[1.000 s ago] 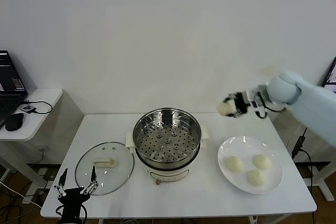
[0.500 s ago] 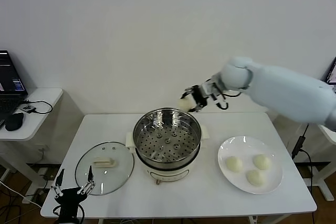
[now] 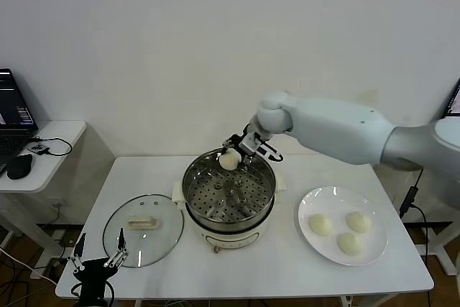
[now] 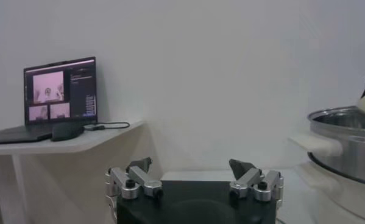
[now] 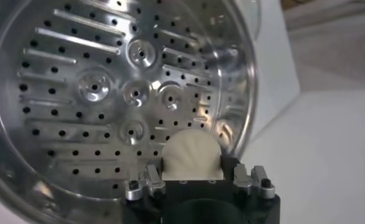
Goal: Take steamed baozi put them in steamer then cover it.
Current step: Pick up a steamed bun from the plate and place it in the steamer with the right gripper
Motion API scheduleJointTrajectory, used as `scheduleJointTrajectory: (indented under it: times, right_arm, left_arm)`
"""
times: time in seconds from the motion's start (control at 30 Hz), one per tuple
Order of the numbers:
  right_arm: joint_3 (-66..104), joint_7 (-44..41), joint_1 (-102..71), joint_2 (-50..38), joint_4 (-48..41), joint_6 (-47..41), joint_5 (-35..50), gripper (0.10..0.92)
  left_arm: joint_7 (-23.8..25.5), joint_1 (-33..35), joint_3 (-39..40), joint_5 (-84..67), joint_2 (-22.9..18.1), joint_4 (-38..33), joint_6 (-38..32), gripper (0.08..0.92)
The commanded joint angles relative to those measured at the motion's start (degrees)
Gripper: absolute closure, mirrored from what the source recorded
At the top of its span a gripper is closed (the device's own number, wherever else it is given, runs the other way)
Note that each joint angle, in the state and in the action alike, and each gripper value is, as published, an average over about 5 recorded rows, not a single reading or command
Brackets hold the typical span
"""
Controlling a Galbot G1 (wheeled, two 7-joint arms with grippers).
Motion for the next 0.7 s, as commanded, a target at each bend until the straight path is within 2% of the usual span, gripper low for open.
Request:
scheduleJointTrajectory:
  times: [0.03, 0.4, 0.6, 0.7]
  right_arm:
    - [-0.85, 1.52, -3.14, 5.13, -6.07, 7.75, -12.2, 0.423]
    - [-0.88, 2.3, -4.23, 5.55, -6.34, 8.35, -12.12, 0.412]
    - [-0.42, 2.87, -2.02, 4.91, -5.15, 8.91, -10.35, 0.274]
    - [-0.68, 0.82, 1.6, 3.15, -2.04, 6.6, -4.79, 0.218]
  left_arm:
    - [-0.06, 0.37, -0.12, 0.17, -0.03, -0.31, -0.26, 0.177]
    - [-0.17, 0.64, -0.18, 0.37, -0.02, -0.39, -0.78, 0.177]
    - [-0.2, 0.64, -0.16, 0.38, 0.0, -0.55, -0.76, 0.177]
    - [-0.19, 0.71, -0.16, 0.37, 0.12, -0.59, -0.74, 0.177]
